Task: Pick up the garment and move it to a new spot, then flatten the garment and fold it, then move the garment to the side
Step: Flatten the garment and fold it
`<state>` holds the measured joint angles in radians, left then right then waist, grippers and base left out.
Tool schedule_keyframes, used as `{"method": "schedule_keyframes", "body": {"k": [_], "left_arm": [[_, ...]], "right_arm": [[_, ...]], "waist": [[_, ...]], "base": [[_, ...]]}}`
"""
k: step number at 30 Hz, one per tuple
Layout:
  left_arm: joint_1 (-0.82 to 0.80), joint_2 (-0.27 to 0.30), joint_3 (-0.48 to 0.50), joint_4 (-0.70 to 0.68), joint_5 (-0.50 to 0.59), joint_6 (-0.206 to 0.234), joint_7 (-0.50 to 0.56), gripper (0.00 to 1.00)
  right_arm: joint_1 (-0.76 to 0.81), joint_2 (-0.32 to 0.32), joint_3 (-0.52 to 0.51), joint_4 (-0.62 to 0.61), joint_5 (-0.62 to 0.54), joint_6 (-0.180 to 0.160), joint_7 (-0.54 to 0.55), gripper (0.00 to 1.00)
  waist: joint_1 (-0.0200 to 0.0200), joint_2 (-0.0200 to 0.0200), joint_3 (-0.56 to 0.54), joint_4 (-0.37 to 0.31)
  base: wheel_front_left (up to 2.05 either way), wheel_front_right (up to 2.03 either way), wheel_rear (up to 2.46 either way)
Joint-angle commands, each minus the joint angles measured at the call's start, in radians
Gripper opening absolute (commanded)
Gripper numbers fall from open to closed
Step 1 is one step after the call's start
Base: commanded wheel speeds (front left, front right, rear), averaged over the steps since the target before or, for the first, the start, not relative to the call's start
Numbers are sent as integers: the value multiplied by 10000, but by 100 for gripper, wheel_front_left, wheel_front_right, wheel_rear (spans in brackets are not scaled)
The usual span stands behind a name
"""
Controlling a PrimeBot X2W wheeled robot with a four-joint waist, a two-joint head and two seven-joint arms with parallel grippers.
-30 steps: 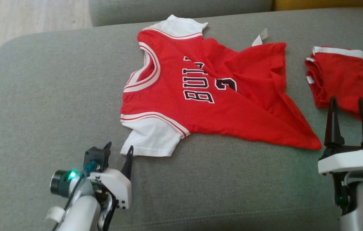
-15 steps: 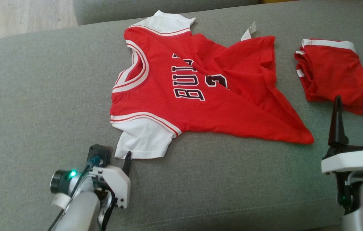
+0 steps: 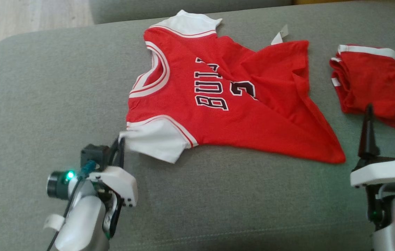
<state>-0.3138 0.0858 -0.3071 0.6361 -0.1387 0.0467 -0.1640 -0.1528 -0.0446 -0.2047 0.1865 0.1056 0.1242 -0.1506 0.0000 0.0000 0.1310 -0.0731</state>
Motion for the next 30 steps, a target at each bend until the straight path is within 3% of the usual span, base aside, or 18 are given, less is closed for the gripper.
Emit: {"method": "schedule_keyframes", "body": {"k": [1,6,15,30], "left_arm": [[-434,205,447,-555,-73,162,-333,0],[-236,261,647,-1589,-137,412,-796,0],[374,382,315,-2574,26,384,-898,0],[505,581,328,-3121,10,651,-911,0]], "right_arm": [[-194,-57,358,-216,90,65,125,100],[24,-57,734,371,330,65,860,100],[156,-57,850,1892,757,65,2304,100],[-189,-57,923,3257,1248,65,2736,100]], "waist": [[0,0,-42,124],[0,0,-156,331],[0,0,-254,525],[0,0,-115,580]], "base": [[0,0,0],[0,0,0],[0,0,0],[0,0,0]]}}
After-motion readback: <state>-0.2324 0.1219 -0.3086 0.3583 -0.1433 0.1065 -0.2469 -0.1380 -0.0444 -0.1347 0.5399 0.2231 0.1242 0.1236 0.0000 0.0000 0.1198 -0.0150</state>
